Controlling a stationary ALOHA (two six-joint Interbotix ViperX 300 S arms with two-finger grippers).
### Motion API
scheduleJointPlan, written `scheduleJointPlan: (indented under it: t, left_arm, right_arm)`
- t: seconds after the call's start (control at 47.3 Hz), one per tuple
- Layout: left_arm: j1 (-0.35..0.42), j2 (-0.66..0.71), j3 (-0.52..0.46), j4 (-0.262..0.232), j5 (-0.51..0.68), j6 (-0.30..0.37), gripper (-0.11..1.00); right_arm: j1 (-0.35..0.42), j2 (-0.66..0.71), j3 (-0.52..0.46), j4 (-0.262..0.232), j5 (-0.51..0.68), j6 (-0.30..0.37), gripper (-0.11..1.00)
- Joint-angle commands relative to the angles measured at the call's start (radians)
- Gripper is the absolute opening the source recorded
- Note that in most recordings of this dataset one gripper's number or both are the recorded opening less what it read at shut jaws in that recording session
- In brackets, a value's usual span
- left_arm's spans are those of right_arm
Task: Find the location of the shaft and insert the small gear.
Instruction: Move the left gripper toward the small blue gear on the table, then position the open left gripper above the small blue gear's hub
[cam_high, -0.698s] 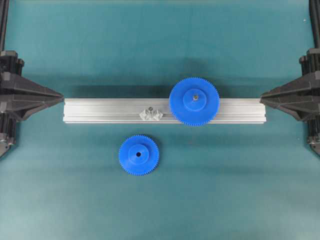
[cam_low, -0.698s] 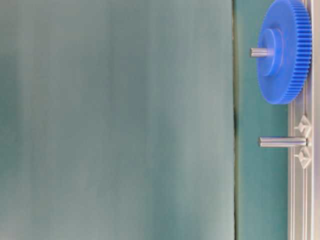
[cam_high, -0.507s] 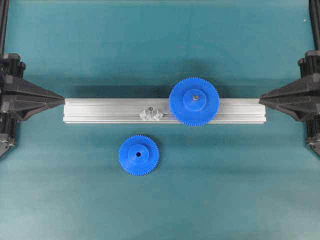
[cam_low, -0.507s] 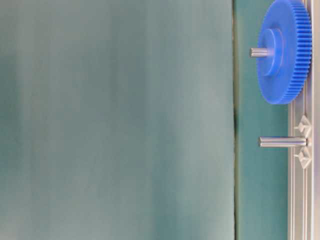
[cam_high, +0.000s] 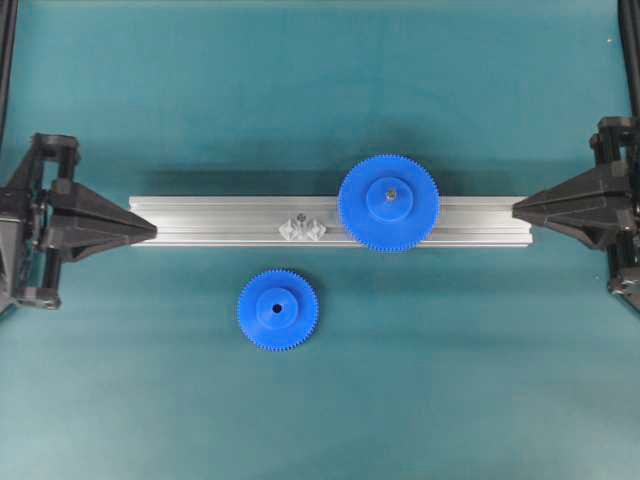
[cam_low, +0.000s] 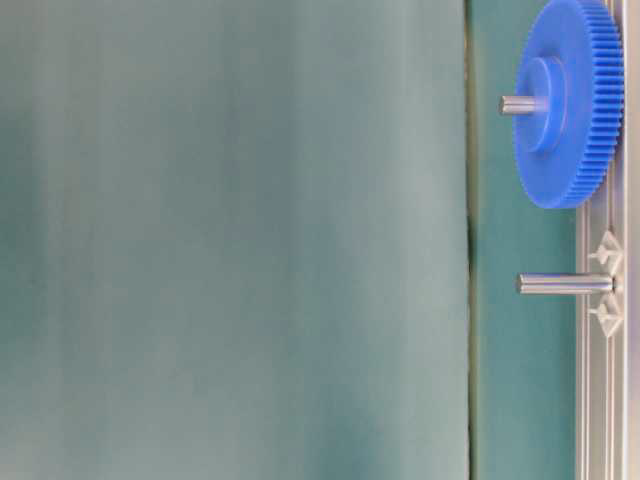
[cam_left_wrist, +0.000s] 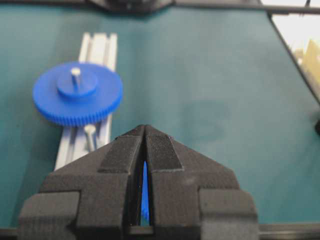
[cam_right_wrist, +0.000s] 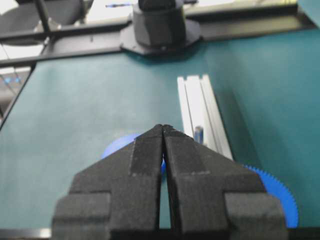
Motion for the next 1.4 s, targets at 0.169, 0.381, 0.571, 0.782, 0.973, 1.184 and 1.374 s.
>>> scheduleJointPlan:
  t: [0.169, 0.381, 0.571, 0.782, 0.973, 1.184, 1.374]
  left_arm:
    - [-0.017, 0.117, -0.072, 0.002, 0.066, 0.002, 0.0]
    - [-0.04, 0.229, -0.106, 0.002, 0.097, 0.003, 0.0]
    - [-0.043, 0.313, -0.16, 0.002, 0.144, 0.005, 0.0]
    - [-0.044, 0.405, -0.23, 0.002, 0.216, 0.009, 0.0]
    - [-0.046, 0.469, -0.278, 0.003, 0.256, 0.009, 0.0]
    - [-0.058, 0.554, -0.333, 0.003, 0.288, 0.009, 0.0]
    - [-0.069, 0.634, -0.383, 0.003, 0.295, 0.009, 0.0]
  right_arm:
    - [-0.02, 0.003, -0.006, 0.002, 0.066, 0.012, 0.01]
    - [-0.058, -0.015, -0.003, 0.002, 0.084, 0.012, 0.01]
    - [-0.067, -0.046, 0.018, 0.002, 0.097, 0.015, 0.01]
    - [-0.067, -0.063, 0.028, 0.0, 0.138, 0.054, 0.01]
    - [-0.067, -0.063, 0.025, 0.0, 0.166, 0.061, 0.01]
    - [-0.067, -0.063, 0.025, 0.0, 0.167, 0.063, 0.01]
    - [-0.067, -0.063, 0.025, 0.0, 0.167, 0.063, 0.01]
